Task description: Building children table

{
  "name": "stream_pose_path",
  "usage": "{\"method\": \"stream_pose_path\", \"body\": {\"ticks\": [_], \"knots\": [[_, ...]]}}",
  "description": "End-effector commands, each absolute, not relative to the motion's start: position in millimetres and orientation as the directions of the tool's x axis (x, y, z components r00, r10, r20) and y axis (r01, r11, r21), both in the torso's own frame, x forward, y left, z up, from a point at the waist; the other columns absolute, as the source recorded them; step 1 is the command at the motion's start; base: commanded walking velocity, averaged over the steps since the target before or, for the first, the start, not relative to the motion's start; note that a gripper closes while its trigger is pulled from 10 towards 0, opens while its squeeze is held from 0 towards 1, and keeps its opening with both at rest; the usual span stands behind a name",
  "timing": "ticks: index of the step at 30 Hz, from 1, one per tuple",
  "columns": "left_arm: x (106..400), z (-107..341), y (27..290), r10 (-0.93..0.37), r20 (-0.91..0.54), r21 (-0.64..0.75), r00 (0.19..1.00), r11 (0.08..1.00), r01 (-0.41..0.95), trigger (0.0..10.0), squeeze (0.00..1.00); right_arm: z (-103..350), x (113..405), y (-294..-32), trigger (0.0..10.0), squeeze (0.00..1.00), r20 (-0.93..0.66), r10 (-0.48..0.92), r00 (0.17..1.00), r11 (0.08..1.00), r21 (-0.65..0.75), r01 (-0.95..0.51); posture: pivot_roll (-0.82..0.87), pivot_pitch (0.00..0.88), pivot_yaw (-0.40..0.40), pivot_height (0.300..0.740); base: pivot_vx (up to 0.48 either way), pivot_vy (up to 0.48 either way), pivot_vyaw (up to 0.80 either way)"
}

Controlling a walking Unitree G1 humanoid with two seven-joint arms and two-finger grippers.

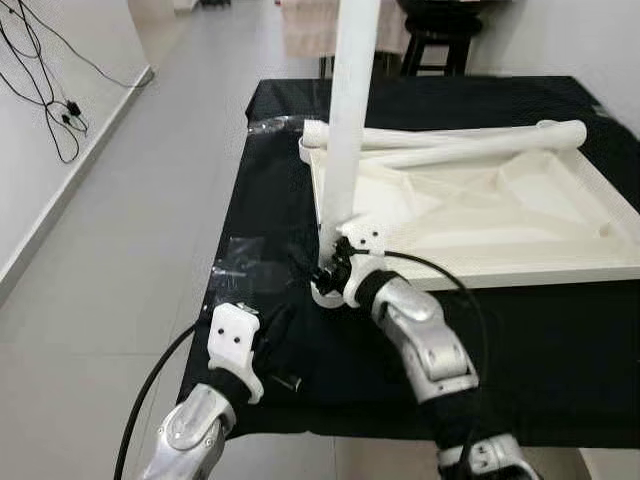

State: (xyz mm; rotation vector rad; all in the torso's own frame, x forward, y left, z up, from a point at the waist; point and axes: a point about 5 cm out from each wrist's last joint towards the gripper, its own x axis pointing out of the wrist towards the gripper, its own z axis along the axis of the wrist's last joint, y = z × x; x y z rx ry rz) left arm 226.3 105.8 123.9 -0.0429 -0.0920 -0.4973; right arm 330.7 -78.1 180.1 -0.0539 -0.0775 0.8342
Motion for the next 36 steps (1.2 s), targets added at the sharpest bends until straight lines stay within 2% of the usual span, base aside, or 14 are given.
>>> {"method": "stream_pose_path", "body": {"ticks": [1,8,11,12,13,23,26,29,30,31,32,33,34,36], "knots": [[226,119,107,-0.471,0.08,-0.036,0.879,0.88,0.474,10.0,0.0,186,330,-77,10.0,0.0,0.062,0.81,0.583,0.586,-0.074,-0.807,0.05,0.115,-0.014,0.74,0.0,0.0,0.0],[227,118,105,-0.469,0.082,-0.036,0.879,0.88,0.473,10.0,0.0,190,348,-93,10.0,0.0,-0.038,0.915,0.402,0.392,-0.158,-0.906,0.06,0.111,-0.017,0.74,0.0,0.0,0.0],[227,118,105,-0.469,0.082,-0.036,0.879,0.88,0.473,10.0,0.0,190,349,-93,10.0,0.0,-0.039,0.921,0.388,0.378,-0.153,-0.913,0.06,0.111,-0.017,0.74,0.0,0.0,0.0],[227,118,105,-0.469,0.081,-0.037,0.879,0.88,0.473,10.0,0.0,191,350,-94,8.5,0.0,-0.045,0.932,0.36,0.351,-0.143,-0.925,0.06,0.11,-0.016,0.74,0.0,0.0,0.0],[227,118,105,-0.47,0.081,-0.037,0.879,0.88,0.473,10.0,0.0,193,351,-95,0.0,0.0,-0.044,0.938,0.343,0.335,-0.136,-0.933,0.06,0.11,-0.016,0.74,0.0,0.0,0.0],[226,118,105,-0.47,0.08,-0.038,0.879,0.88,0.474,10.0,0.0,191,353,-105,0.0,0.0,-0.024,0.939,0.344,0.339,-0.106,-0.935,0.06,0.11,-0.013,0.74,0.0,0.0,0.0],[226,118,105,-0.471,0.08,-0.039,0.879,0.879,0.475,10.0,0.0,182,349,-120,0.0,0.0,0.005,0.905,0.425,0.423,-0.099,-0.901,0.06,0.116,-0.012,0.74,0.0,0.0,0.0],[226,118,106,-0.471,0.08,-0.038,0.879,0.879,0.475,10.0,0.0,181,349,-123,0.0,0.0,0.009,0.897,0.442,0.44,-0.099,-0.892,0.06,0.116,-0.012,0.74,0.0,0.0,0.0],[225,119,106,-0.471,0.081,-0.039,0.878,0.879,0.475,10.0,0.0,173,350,-126,0.0,0.0,0.0,0.843,0.538,0.536,-0.095,-0.839,0.07,0.119,-0.021,0.74,0.0,0.0,0.0],[225,119,106,-0.471,0.081,-0.039,0.878,0.879,0.475,10.0,0.0,173,350,-126,0.0,0.0,0.0,0.843,0.538,0.536,-0.095,-0.839,0.07,0.119,-0.021,0.74,0.0,0.0,0.0],[225,119,106,-0.471,0.081,-0.038,0.879,0.879,0.475,10.0,0.0,161,349,-126,0.0,0.0,-0.024,0.719,0.694,0.689,-0.104,-0.718,0.07,0.124,-0.024,0.74,0.0,0.0,0.0],[225,119,106,-0.471,0.081,-0.038,0.879,0.879,0.475,10.0,0.0,161,349,-126,0.0,0.0,-0.024,0.719,0.694,0.689,-0.104,-0.718,0.07,0.124,-0.024,0.74,0.0,0.0,0.0],[225,119,107,-0.47,0.081,-0.037,0.879,0.88,0.473,10.0,0.0,141,339,-126,0.0,0.0,-0.099,0.514,0.852,0.845,-0.112,-0.523,0.06,0.13,-0.021,0.74,0.0,0.0,0.0],[225,119,107,-0.47,0.081,-0.037,0.879,0.88,0.473,10.0,0.0,141,339,-126,0.0,0.0,-0.099,0.514,0.852,0.845,-0.112,-0.523,0.06,0.13,-0.021,0.74,0.0,0.0,0.0]]}}
